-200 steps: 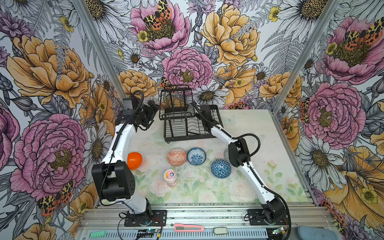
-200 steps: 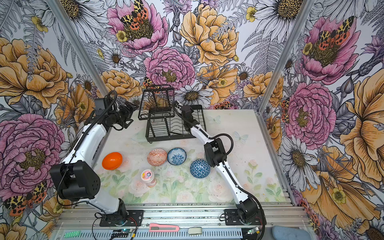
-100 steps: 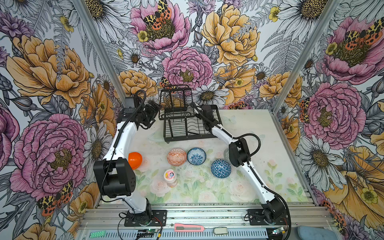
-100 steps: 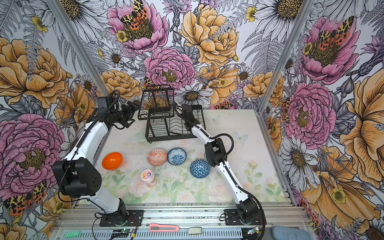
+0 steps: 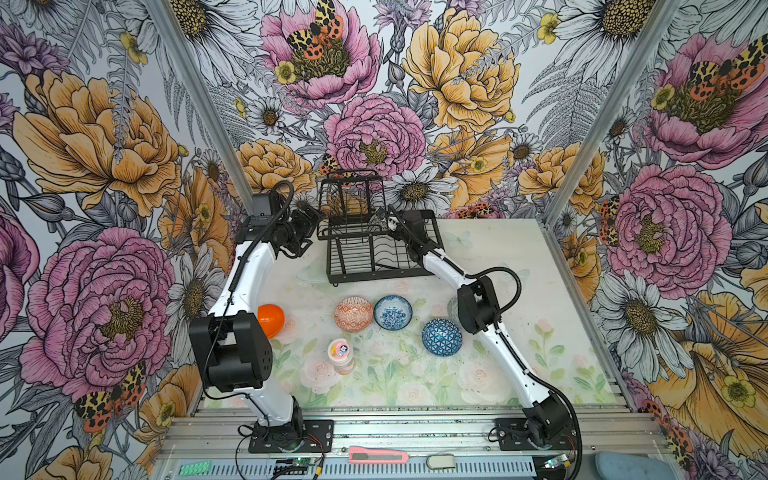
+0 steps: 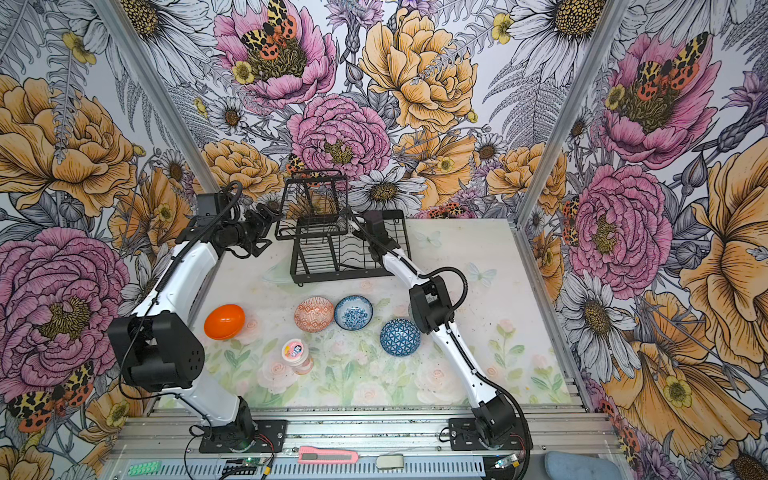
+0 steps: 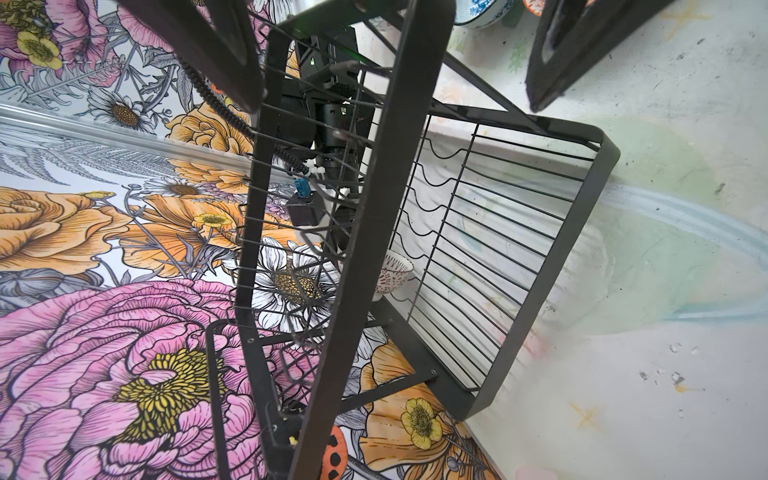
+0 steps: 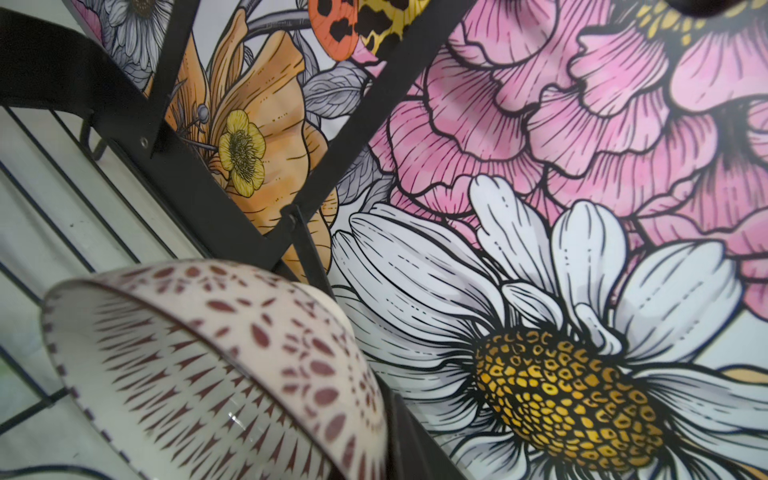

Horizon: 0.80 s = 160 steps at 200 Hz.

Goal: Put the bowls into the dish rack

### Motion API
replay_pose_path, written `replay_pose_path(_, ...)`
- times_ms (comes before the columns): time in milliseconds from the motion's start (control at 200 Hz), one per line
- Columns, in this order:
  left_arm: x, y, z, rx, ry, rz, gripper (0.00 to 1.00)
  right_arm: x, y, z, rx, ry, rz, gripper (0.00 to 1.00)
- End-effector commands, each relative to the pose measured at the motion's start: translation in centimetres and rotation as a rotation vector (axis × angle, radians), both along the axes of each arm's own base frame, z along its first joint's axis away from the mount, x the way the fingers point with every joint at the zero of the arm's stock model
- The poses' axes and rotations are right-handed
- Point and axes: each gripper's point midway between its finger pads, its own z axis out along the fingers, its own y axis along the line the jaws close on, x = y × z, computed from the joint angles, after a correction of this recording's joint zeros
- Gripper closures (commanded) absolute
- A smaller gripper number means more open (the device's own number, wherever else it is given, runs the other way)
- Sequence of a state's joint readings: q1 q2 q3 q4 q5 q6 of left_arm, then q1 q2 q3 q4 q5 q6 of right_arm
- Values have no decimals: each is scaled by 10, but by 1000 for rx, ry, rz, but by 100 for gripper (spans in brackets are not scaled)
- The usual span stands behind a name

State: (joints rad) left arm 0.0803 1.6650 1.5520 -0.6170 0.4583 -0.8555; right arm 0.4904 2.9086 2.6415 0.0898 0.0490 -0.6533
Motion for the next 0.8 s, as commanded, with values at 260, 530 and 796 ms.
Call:
replay_pose_path(260, 3, -7, 4, 5, -18, -37, 1, -19, 18, -50, -122, 88, 45, 100)
replay_pose_path(530, 3, -7, 1, 4, -12, -36, 1, -24, 22, -47, -96, 93, 19, 100)
replay_pose_path(796, 2, -7, -1, -1, -3, -32, 1, -24, 16, -37, -56, 81, -53, 100)
